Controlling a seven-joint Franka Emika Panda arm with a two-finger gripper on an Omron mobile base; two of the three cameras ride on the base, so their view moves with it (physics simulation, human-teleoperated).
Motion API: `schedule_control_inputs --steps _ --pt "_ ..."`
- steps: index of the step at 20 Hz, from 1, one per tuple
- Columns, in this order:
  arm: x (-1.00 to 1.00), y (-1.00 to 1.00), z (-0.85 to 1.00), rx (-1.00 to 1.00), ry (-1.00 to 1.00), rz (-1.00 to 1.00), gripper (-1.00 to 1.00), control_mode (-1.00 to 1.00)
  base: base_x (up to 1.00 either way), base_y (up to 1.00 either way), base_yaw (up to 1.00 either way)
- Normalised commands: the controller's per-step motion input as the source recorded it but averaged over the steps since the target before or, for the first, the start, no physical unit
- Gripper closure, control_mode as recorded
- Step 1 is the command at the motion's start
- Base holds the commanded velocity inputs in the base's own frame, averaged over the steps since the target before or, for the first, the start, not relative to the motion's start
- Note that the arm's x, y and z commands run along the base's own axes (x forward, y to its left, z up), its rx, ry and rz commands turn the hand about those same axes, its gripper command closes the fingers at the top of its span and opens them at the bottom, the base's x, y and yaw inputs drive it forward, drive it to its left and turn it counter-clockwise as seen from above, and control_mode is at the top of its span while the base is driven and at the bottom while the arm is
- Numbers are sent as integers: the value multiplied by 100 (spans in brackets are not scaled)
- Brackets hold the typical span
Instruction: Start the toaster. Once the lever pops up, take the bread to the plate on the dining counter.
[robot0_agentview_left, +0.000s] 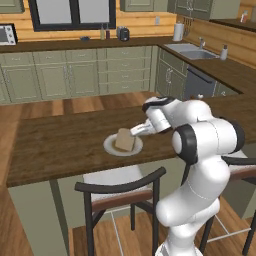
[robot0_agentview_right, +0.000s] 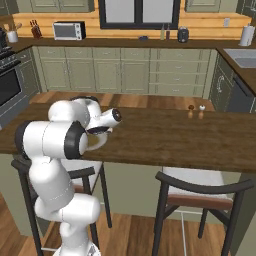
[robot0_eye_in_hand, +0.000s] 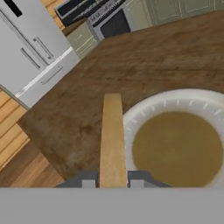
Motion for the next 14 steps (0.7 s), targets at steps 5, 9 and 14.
schedule_control_inputs --steps 5,9,14 --pt "20 2 -29 0 -15 -1 100 -100 0 0 0" --pt "1 13 -17 0 -21 0 100 -100 0 0 0" --pt "0 18 -18 0 -20 0 -100 -100 0 0 0"
